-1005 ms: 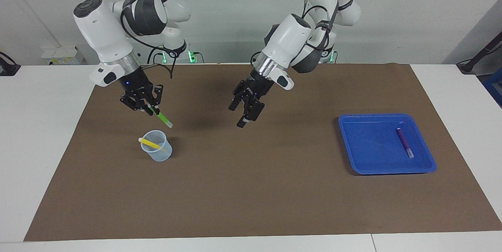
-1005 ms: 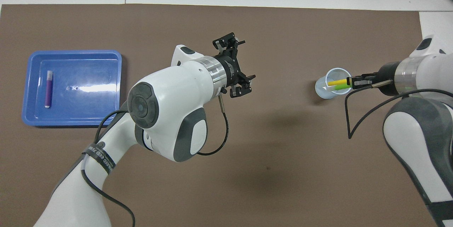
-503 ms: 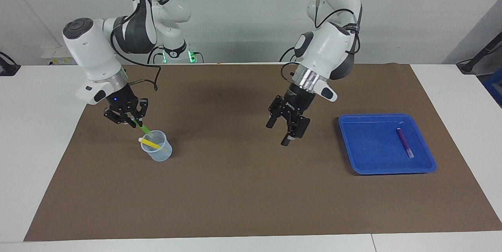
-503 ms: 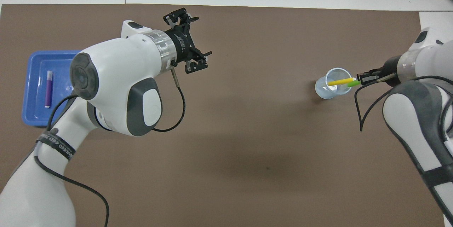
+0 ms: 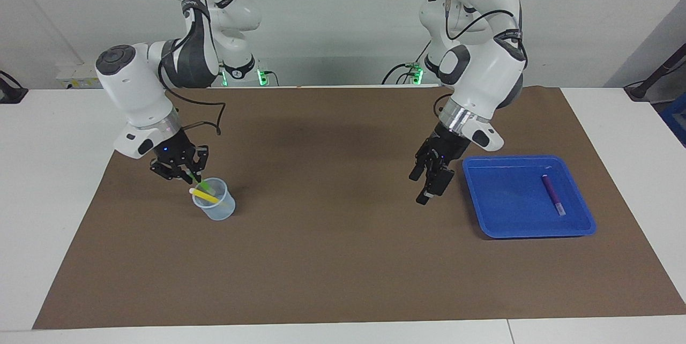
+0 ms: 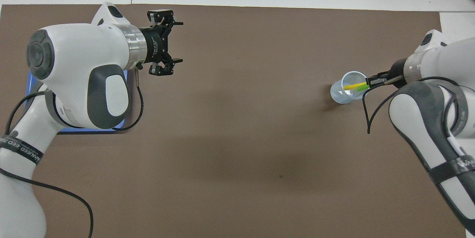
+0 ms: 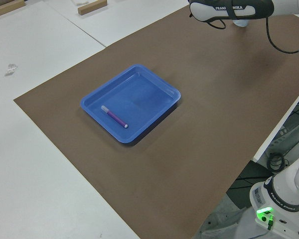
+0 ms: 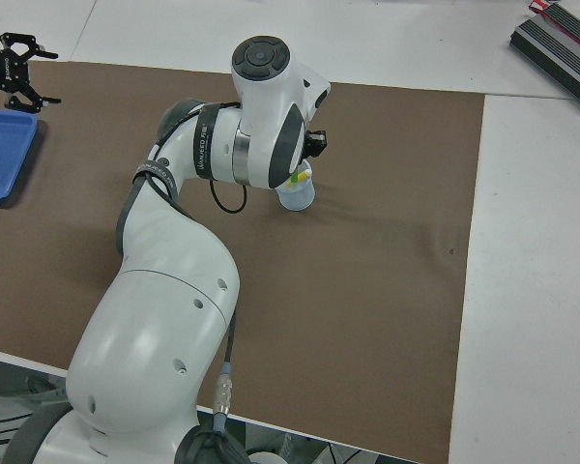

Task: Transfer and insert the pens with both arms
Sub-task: 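Insert the green pen into the cup while the left gripper withdraws, then move the left gripper over the purple pen while the right retracts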

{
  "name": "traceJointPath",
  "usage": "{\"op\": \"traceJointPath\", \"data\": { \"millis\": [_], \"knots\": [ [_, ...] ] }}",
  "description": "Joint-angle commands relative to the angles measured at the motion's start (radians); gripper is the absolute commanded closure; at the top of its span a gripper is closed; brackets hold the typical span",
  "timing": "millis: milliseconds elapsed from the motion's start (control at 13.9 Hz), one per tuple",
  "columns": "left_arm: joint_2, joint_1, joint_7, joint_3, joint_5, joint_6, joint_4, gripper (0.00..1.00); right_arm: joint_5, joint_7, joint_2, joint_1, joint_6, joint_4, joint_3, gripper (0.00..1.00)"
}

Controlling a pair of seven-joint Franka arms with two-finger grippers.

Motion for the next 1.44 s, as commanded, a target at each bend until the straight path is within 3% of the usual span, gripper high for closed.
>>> {"op": "traceJointPath", "data": {
  "millis": [0,72,144,215,431,646,862,1364],
  "knots": [
    [-0.028,0.06,0.147,-0.004,0.01,-0.064,-0.015,0.0,-0.024,0.024,0.015,0.0,0.016,0.009,0.005,0.46],
    [-0.036,0.098,0.219,-0.004,0.01,-0.105,-0.017,0.0,-0.023,0.024,0.015,0.0,0.013,0.011,0.005,0.32],
    [-0.041,0.124,0.329,-0.002,0.011,-0.181,-0.011,0.0,-0.024,0.026,0.015,0.0,0.004,0.016,0.005,0.1],
    [-0.05,0.15,0.422,-0.001,0.013,-0.235,-0.012,0.0,-0.024,0.026,0.012,0.0,-0.002,0.02,0.004,0.0],
    [-0.058,0.223,0.595,0.002,0.135,-0.28,-0.02,0.0,-0.026,0.034,-0.029,-0.003,-0.089,0.048,-0.002,0.0],
    [-0.07,0.258,0.739,0.004,0.166,-0.314,-0.037,0.0,-0.061,0.075,-0.077,-0.014,-0.244,0.13,-0.002,0.0],
    [-0.071,0.304,0.953,0.004,0.301,-0.366,-0.032,0.0,-0.07,0.084,-0.14,-0.015,-0.378,0.177,-0.005,0.0],
    [-0.059,0.444,1.4,0.004,0.428,-0.395,-0.04,0.0,-0.083,0.153,-0.197,-0.011,-0.504,0.167,-0.002,0.0]
  ]
}}
